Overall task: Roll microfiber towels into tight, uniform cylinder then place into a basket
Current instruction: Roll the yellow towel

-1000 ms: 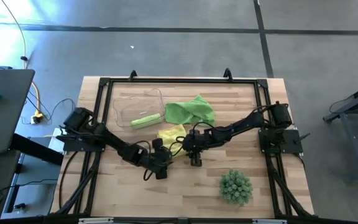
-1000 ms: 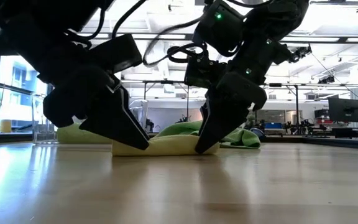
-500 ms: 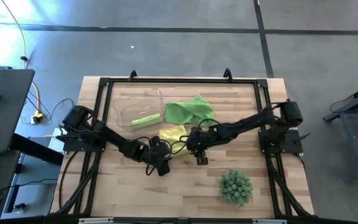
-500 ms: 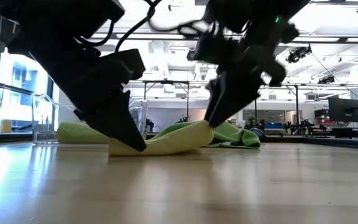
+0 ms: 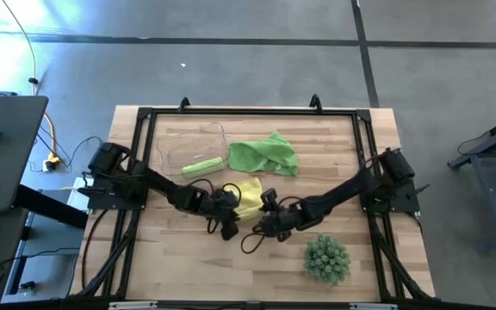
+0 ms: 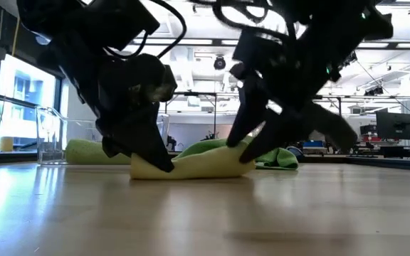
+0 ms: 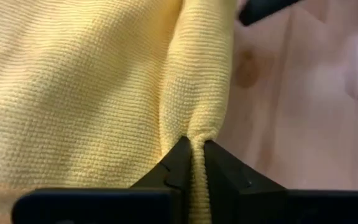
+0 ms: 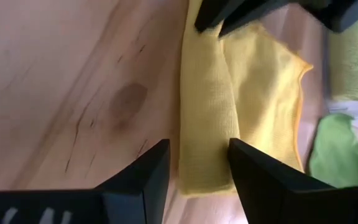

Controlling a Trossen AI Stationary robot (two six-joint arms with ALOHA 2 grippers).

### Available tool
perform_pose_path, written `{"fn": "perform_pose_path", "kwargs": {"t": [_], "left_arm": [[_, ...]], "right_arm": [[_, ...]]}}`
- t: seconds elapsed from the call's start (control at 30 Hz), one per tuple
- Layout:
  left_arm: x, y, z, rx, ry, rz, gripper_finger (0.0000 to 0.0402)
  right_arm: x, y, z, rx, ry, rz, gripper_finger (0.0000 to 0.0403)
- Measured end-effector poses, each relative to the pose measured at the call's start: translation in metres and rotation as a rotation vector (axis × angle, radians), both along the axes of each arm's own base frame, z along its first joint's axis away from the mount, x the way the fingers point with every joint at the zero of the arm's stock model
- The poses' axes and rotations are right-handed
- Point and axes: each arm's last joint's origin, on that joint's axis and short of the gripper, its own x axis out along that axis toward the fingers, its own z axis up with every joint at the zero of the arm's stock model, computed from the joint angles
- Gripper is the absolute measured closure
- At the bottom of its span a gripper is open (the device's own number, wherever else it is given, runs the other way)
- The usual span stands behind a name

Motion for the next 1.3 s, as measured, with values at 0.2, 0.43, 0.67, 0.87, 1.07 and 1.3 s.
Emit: {"fn": "perform_pose_path", "kwargs": {"t": [0.2,0.43,0.67,0.87,1.07,1.3], "left_arm": [[0.001,0.002,0.000,-0.013,-0.010,-0.017,0.0383],[0.001,0.002,0.006,0.023,-0.039,-0.025,0.0349],[-0.006,0.001,0.040,0.117,-0.111,-0.207,0.0280],[-0.010,-0.008,0.065,0.226,-0.202,-0.324,0.0246],[-0.007,-0.030,0.054,0.378,-0.224,-0.358,0.0243],[-0.008,-0.048,0.029,0.702,-0.139,-0.325,0.0243]], "right_arm": [[0.003,-0.002,-0.015,0.000,0.031,-0.020,0.0245],[0.008,-0.015,-0.019,0.111,0.053,-0.083,0.0245],[0.012,-0.037,-0.022,0.334,0.094,-0.194,0.0291],[0.016,-0.056,-0.023,0.507,0.118,-0.264,0.0346],[0.019,-0.075,-0.023,0.728,0.156,-0.326,0.0377],[0.020,-0.095,-0.022,0.937,0.193,-0.433,0.0380]]}}
